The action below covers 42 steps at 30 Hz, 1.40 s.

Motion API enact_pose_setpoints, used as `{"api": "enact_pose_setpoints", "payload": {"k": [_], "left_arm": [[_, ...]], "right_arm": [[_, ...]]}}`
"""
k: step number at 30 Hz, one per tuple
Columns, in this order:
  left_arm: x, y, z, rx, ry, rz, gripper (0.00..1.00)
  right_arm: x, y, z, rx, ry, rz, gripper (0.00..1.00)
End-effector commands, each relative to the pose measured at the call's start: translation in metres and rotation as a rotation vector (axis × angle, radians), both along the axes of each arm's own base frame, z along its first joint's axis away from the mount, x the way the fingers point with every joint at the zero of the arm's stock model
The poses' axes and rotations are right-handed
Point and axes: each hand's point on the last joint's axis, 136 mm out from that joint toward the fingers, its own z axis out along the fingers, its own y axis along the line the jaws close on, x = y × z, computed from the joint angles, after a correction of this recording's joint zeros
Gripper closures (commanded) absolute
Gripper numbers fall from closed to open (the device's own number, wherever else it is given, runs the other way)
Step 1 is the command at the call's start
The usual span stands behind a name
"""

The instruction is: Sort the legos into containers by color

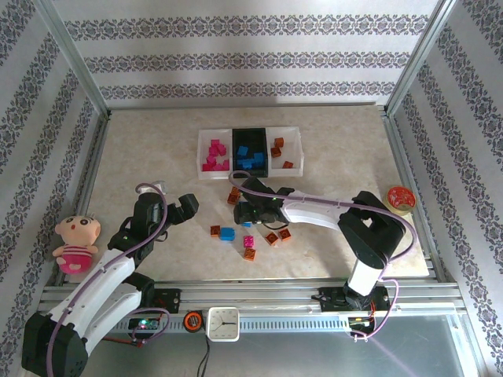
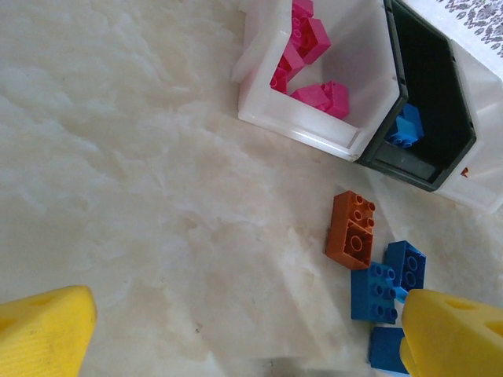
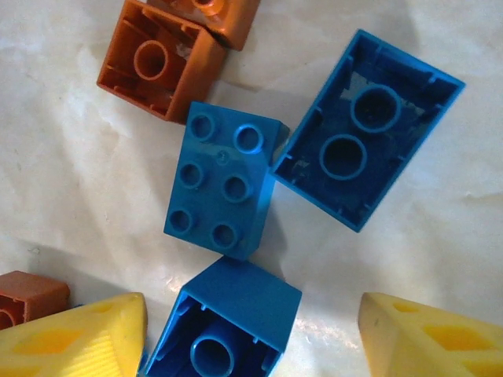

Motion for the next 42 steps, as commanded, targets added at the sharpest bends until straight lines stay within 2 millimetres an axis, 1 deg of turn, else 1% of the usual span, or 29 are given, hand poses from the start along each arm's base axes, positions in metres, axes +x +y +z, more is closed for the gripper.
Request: {"api": "enact_pose_setpoints", "payload": {"k": [1, 4, 6, 8, 10, 11, 13, 15, 19, 21, 23, 24, 26, 27, 28, 30, 33, 34, 36, 39, 41, 42], "left_arm": [[0.001, 0.002, 0.0, -0.021, -0.008, 0.019, 0.0], [0.002, 0.002, 0.001, -0.018, -0.009, 0.016, 0.0], [0.003, 0.002, 0.001, -0.016, -0.01, 0.017, 0.0], [0.003, 0.001, 0.002, -0.017, -0.01, 0.015, 0.0], [0.004, 0.001, 0.001, -0.018, -0.009, 0.014, 0.0], [0.005, 0.0, 0.002, -0.019, -0.009, 0.013, 0.0], [0.005, 0.0, 0.001, -0.02, -0.005, 0.015, 0.0], [0.006, 0.0, 0.0, -0.023, -0.004, 0.014, 0.0], [0.006, -0.002, 0.001, -0.024, 0.0, 0.007, 0.0], [0.006, -0.002, 0.002, -0.02, 0.001, 0.004, 0.0], [0.006, -0.002, 0.004, -0.014, 0.001, -0.001, 0.0], [0.006, -0.002, 0.005, -0.013, -0.001, -0.002, 0.0], [0.007, -0.003, 0.008, -0.012, -0.007, -0.011, 0.0], [0.007, -0.003, 0.008, -0.01, -0.008, -0.013, 0.0], [0.007, -0.004, 0.01, -0.01, -0.012, -0.016, 0.0], [0.008, -0.005, 0.01, -0.012, -0.013, -0.024, 0.0], [0.009, -0.009, 0.01, -0.015, -0.006, -0.042, 0.0], [0.01, -0.01, 0.011, -0.015, -0.002, -0.048, 0.0], [0.009, -0.012, 0.009, -0.017, 0.013, -0.06, 0.0], [0.01, -0.016, 0.008, -0.021, 0.024, -0.079, 0.0], [0.009, -0.018, 0.007, -0.02, 0.032, -0.092, 0.0], [0.009, -0.019, 0.006, -0.019, 0.039, -0.1, 0.0]], "right_arm": [[-0.001, -0.003, -0.001, -0.019, 0.028, -0.004, 0.4], [-0.001, -0.004, -0.001, -0.01, 0.027, 0.002, 0.53], [-0.002, -0.005, -0.003, -0.013, 0.03, 0.006, 0.56], [-0.002, -0.008, -0.006, -0.017, 0.037, 0.007, 0.53], [-0.003, -0.009, -0.008, -0.019, 0.041, 0.012, 0.44], [-0.003, -0.008, -0.008, -0.016, 0.038, 0.017, 0.42], [-0.003, -0.006, -0.009, -0.012, 0.036, 0.03, 0.41], [-0.002, -0.004, -0.009, -0.008, 0.033, 0.04, 0.46], [-0.003, -0.002, -0.007, 0.007, 0.023, 0.061, 0.59], [-0.003, -0.001, 0.0, 0.021, 0.008, 0.076, 0.66], [-0.001, -0.004, 0.012, 0.043, -0.017, 0.08, 0.71], [0.001, -0.005, 0.02, 0.059, -0.032, 0.081, 0.72], [0.008, -0.008, 0.043, 0.096, -0.077, 0.082, 0.73], [0.013, -0.01, 0.055, 0.11, -0.102, 0.08, 0.74], [0.02, -0.011, 0.071, 0.13, -0.135, 0.078, 0.74], [0.036, -0.016, 0.097, 0.147, -0.196, 0.07, 0.74], [0.07, -0.021, 0.129, 0.138, -0.295, 0.045, 0.74], [0.083, -0.023, 0.135, 0.119, -0.328, 0.033, 0.73], [0.11, -0.027, 0.142, 0.074, -0.381, 0.004, 0.73], [0.15, -0.027, 0.14, 0.02, -0.424, -0.036, 0.73], [0.174, -0.024, 0.132, -0.021, -0.439, -0.049, 0.73], [0.186, -0.024, 0.125, -0.051, -0.442, -0.054, 0.73]]}}
